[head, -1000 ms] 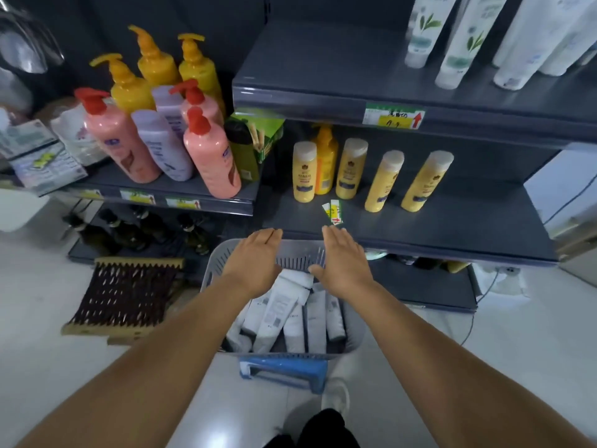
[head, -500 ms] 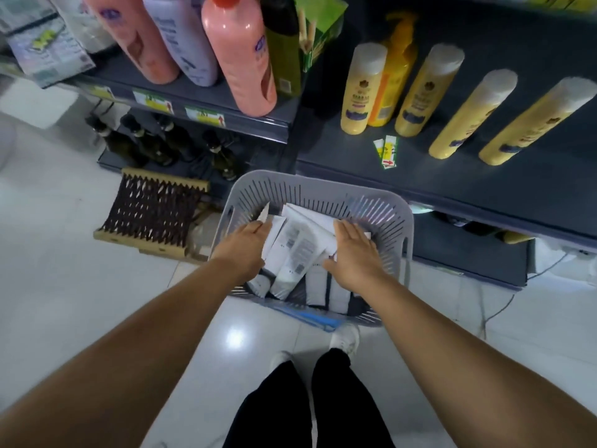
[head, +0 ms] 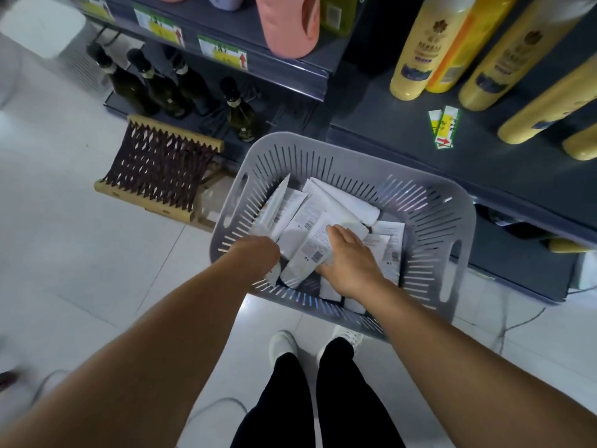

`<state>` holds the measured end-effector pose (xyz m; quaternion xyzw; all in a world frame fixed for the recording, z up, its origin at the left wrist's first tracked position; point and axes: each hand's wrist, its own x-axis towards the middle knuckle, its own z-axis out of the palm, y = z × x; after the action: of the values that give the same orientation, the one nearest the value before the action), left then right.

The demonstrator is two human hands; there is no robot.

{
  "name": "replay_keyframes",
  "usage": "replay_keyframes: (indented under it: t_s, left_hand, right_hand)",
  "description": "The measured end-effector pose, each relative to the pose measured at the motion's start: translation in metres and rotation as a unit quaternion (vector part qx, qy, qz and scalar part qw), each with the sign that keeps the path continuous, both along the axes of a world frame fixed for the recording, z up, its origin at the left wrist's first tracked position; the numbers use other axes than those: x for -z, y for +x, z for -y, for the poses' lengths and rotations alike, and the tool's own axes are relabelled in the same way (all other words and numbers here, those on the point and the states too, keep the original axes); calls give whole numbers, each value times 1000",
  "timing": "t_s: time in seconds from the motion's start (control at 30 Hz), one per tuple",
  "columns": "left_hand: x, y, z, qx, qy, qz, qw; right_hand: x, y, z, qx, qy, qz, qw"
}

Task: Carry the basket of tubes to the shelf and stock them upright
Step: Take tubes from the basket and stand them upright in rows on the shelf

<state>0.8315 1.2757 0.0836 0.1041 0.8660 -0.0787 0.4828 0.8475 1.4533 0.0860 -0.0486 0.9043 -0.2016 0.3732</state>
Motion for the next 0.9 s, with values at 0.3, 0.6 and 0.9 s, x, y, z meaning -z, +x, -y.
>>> replay_keyframes:
  t_s: [0.3,0.6,0.9]
  left_hand:
    - [2,-18,-6,-52,32,-67,996]
    - [-2,-21,-6,-111,58,-146,981]
    - [11,-9,-2,-133,62,-159,976]
  right_hand:
    - [22,-9,-4,30,10,5,999]
    - [50,-23,-3,51,35,18,998]
    - [62,-34,13,139,56,-21,989]
